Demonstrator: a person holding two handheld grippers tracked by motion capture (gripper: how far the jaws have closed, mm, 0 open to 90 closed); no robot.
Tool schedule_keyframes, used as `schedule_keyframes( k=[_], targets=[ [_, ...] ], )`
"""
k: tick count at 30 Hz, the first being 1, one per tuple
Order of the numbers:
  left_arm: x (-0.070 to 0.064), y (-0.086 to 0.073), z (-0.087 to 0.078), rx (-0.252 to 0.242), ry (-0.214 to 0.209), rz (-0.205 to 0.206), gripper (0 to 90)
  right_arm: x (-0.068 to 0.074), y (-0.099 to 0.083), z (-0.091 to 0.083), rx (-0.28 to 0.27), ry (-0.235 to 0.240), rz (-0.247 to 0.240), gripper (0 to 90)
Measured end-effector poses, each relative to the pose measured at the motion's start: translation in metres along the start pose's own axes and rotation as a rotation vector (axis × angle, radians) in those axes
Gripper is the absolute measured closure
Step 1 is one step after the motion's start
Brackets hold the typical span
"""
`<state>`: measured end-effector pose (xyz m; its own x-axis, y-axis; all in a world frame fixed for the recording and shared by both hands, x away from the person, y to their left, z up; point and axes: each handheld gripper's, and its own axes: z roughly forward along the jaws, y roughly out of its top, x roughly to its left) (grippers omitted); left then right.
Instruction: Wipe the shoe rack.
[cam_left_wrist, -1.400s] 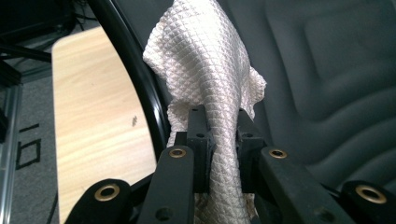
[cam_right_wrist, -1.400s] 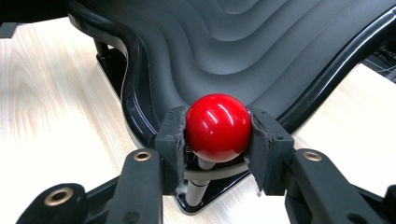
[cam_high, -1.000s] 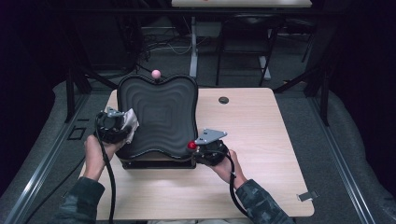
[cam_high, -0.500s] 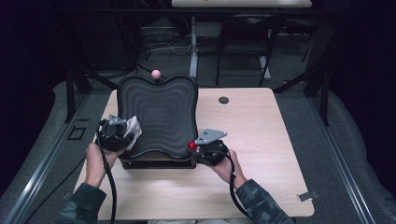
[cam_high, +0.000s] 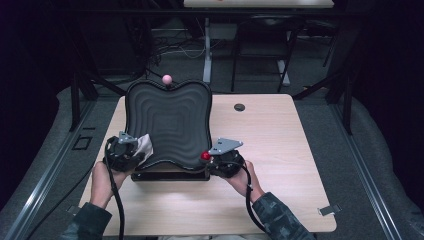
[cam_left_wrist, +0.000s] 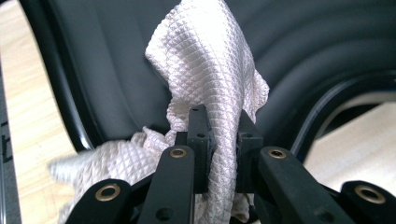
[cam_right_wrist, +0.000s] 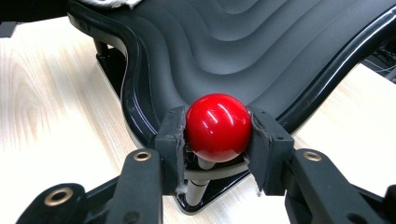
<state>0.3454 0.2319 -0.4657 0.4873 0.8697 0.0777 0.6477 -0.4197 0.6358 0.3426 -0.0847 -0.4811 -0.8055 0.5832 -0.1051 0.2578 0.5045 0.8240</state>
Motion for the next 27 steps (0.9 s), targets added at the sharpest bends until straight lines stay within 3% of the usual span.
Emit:
schedule_keyframes(
  k=[7,13,27],
  targets=[
    [-0.001,-0.002,-0.001,0.018,-0.018,0.001,81.0,0.0,0.0,0.0,0.0,0.001,-0.001,60.1],
    [0.003,0.002,0.0,0.016,-0.042,-0.021,80.7,-0.001,0.0,0.0,0.0,0.008,-0.004,60.2],
    [0.015,0.039,0.006,0.057,0.004,-0.005,80.3,-0.001,0.0,0.0,0.001,0.007,-0.005,60.2]
  ],
)
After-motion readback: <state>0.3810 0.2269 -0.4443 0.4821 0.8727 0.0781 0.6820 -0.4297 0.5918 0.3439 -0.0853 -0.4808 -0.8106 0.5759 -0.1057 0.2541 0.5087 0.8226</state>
